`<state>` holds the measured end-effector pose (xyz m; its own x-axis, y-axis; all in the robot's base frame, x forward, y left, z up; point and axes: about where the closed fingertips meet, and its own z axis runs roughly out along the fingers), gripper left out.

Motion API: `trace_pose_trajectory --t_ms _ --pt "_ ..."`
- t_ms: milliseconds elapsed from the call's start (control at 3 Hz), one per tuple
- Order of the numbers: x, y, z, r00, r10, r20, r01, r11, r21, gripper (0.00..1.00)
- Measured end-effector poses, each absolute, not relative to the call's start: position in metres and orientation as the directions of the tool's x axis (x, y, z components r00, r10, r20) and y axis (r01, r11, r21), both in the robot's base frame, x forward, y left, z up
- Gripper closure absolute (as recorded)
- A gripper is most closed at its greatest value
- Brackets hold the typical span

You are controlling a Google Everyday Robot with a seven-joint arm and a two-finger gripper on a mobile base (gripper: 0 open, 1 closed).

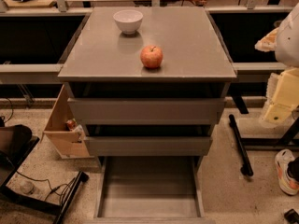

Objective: Place apple into bottom drawer

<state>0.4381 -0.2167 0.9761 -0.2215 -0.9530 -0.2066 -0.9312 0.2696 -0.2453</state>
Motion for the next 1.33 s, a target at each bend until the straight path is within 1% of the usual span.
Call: trace_pose_trajectory --t_ms 333,667,1000,1333 --pt "0.438 -0.217 0.976 -0.222 -0.953 -0.207 -0.931 0.27 -0.245 0.0" --pt "0.464 -0.214 0.977 -0.227 -0.932 -0.282 -0.918 0.302 -0.258 0.0" --pt "0.517 -0.198 0.961 -0.243 -0.851 -0.467 -0.894 0.383 -0.234 0.0" --pt "0.573 -0.163 0.938 -0.207 -0.731 -0.65 -0.882 0.427 -0.199 0.0"
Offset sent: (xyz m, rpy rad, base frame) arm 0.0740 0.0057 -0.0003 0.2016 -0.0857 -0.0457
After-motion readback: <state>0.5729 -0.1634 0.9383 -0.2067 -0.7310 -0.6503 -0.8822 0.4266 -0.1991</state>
